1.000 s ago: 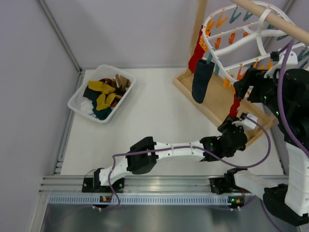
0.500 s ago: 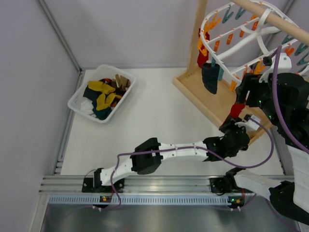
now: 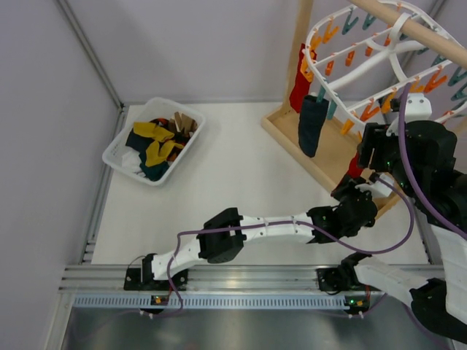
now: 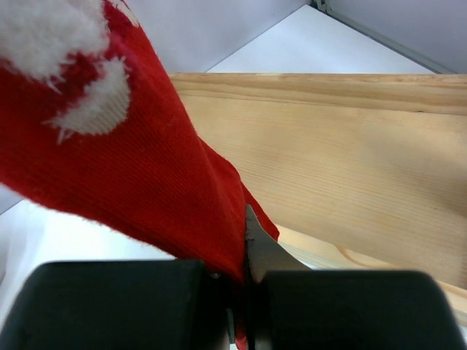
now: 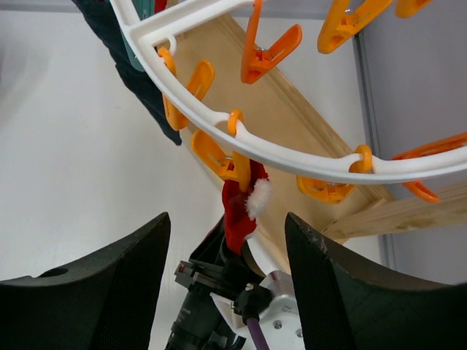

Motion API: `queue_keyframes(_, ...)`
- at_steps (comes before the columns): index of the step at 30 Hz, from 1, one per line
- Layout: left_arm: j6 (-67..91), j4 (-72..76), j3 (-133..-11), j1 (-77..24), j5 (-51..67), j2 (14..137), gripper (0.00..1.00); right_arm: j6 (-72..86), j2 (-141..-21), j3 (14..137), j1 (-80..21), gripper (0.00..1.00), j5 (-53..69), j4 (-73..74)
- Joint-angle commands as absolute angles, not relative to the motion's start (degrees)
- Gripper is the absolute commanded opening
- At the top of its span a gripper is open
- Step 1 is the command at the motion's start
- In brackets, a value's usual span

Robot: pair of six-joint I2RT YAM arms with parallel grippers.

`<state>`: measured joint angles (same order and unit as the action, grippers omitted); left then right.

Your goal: Remove the socks clipped to the hanger

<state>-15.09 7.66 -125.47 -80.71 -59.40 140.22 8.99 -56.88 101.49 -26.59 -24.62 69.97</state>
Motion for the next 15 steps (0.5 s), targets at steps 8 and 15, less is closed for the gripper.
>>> queue_keyframes(8, -14.6, 8.4, -125.9, -80.9, -58.3, 139.2, 0.00, 9.1, -57.7, 95.8, -29.3, 0.62, -32.8, 61.4)
queue_keyframes(15, -13.4, 8.3, -124.5, -80.9, -57.0, 137.9, 0.00, 8.2, -58.9, 94.0, -31.0, 0.63, -36.4, 55.9)
